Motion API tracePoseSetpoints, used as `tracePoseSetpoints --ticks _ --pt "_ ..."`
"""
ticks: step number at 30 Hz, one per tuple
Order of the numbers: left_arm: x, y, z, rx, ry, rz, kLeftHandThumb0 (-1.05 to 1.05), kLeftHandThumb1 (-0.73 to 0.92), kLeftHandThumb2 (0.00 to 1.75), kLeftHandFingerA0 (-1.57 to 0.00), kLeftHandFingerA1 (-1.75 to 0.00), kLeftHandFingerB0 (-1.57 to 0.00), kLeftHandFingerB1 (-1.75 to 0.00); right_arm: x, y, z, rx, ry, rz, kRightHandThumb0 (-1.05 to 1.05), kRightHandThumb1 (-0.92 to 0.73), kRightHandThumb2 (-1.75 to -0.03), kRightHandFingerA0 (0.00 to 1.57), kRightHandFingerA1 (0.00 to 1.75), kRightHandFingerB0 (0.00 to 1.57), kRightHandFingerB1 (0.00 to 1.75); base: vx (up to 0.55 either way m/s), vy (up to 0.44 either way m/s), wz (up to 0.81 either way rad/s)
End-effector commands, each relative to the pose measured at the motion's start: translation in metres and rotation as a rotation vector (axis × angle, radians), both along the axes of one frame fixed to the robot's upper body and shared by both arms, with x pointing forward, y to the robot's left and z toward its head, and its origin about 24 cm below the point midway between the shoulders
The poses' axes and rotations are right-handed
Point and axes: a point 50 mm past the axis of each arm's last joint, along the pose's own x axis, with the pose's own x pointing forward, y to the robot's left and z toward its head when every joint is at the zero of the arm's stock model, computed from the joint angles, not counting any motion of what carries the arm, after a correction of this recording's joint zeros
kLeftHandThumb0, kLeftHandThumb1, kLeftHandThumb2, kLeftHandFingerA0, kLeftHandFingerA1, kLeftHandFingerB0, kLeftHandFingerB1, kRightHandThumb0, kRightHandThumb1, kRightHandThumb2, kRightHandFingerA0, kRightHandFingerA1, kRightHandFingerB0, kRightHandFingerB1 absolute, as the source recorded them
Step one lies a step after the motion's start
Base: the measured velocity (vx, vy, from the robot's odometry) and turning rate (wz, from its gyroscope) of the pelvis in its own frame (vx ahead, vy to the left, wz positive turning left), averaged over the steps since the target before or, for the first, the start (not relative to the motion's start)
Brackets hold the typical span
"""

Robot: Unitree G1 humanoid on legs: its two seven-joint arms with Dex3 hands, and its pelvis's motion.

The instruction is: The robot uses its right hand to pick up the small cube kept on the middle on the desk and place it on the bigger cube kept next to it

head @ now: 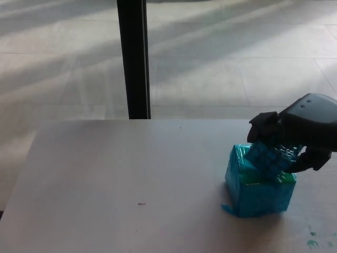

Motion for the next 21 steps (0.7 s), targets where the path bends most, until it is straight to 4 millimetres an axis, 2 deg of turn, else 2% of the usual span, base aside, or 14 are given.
tracePoseSetpoints --ticks 1,3,4,5,6,7,9,11,13,14,16,18,20,21 --pt "-0.0007 0.0061 0.007 0.017 0.0 -0.012 -0.7 0.64 0.6 -0.5 -0.74 -0.62 -0.55 0.0058 0.0088 0.0052 -0.039 -0.01 -0.029 -0.34 -0.71 -0.65 0.74 1.57 0.79 0.67 0.0 0.0 0.0" --pt "-0.0002 0.0062 0.0073 0.017 0.0 -0.013 -0.7 0.64 0.6 -0.5 -0.74 -0.62 -0.55 0.0059 0.0095 0.0054 -0.039 -0.006 -0.032 -0.34 -0.71 -0.65 0.74 1.57 0.79 0.67 0.0 0.0 0.0" --pt "0.0 0.0062 0.0071 0.021 0.004 -0.009 -0.66 0.66 0.6 -0.47 -0.62 -0.61 -0.5 0.0066 0.0101 0.006 -0.075 0.022 -0.065 -0.46 -0.74 -0.61 0.6 0.94 0.27 0.39 0.0 0.0 0.0" --pt "0.0004 0.0063 0.0068 0.026 0.011 -0.002 -0.66 0.66 0.6 -0.47 -0.62 -0.61 -0.5 0.007 0.0108 0.0071 -0.125 0.065 -0.114 -0.46 -0.74 -0.61 0.6 0.94 0.27 0.39 0.0 0.0 0.0" --pt "0.0003 0.0065 0.0068 0.021 0.009 0.012 -0.67 0.64 0.59 -0.5 -0.68 -0.64 -0.58 0.0072 0.0106 0.0073 -0.157 0.108 -0.16 -0.5 -0.7 -0.62 0.46 0.66 0.14 0.32 0.0 0.0 0.0" --pt "0.0002 0.0062 0.0069 0.025 0.011 -0.01 -0.67 0.67 0.6 -0.46 -0.66 -0.6 -0.61 0.0058 0.01 0.0079 -0.192 0.127 -0.172 -0.63 -0.44 -0.81 0.19 0.54 0.01 0.26 0.0 0.0 0.0" --pt "0.0001 0.0061 0.007 0.019 0.007 -0.009 -0.67 0.65 0.6 -0.45 -0.64 -0.59 -0.57 0.004 0.0095 0.0083 -0.221 0.138 -0.18 -0.65 -0.41 -0.78 0.07 0.5 0.02 0.27 0.0 0.0 0.0" --pt "-0.0002 0.0063 0.0067 0.017 0.006 0.002 -0.68 0.65 0.59 -0.46 -0.62 -0.64 -0.58 0.0021 0.007 0.0077 -0.288 0.158 -0.198 -0.82 -0.47 -0.78 0.0 0.0 0.0 0.07 0.0 0.0 0.0" --pt "-0.0004 0.0062 0.0072 0.019 0.006 -0.016 -0.68 0.66 0.59 -0.5 -0.69 -0.66 -0.64 0.0009 0.0047 0.0075 -0.329 0.192 -0.223 -0.79 -0.42 -0.76 0.0 0.0 0.0 0.1 0.0 0.0 0.0" --pt "-0.0009 0.0063 0.0075 0.015 0.003 -0.017 -0.7 0.65 0.59 -0.47 -0.67 -0.62 -0.59 -0.0001 0.0029 0.0078 -0.341 0.203 -0.229 -0.86 -0.53 -0.84 0.0 0.0 0.0 0.03 0.0 0.0 0.0" --pt "-0.0009 0.0063 0.0075 0.015 0.003 -0.017 -0.7 0.65 0.59 -0.47 -0.67 -0.62 -0.59 -0.0004 0.0032 0.0079 -0.342 0.205 -0.232 -0.86 -0.53 -0.84 0.0 0.0 0.0 0.03 0.0 0.0 0.0" --pt "0.0009 0.0071 0.0092 0.02 0.002 -0.027 -0.69 0.66 0.59 -0.37 -0.62 -0.6 -0.57 -0.0004 0.0038 0.0112 -0.372 0.214 -0.24 -0.83 -0.54 -0.88 0.0 0.04 0.0 0.01 0.0 0.0 0.0" --pt "-0.0001 0.0075 0.0087 -0.004 -0.004 0.012 -0.68 0.62 0.59 -0.41 -0.67 -0.68 -0.66 -0.0012 0.0043 0.013 -0.378 0.22 -0.236 -0.8 -0.52 -0.87 0.0 0.06 0.0 0.01 0.0 0.0 0.0" --pt "-0.0002 0.0073 0.0083 0.005 0.002 0.002 -0.69 0.64 0.59 -0.52 -0.77 -0.67 -0.69 -0.0018 0.005 0.0148 -0.388 0.218 -0.236 -0.81 -0.52 -0.86 0.0 0.06 0.0 0.01 0.0 0.0 0.0"
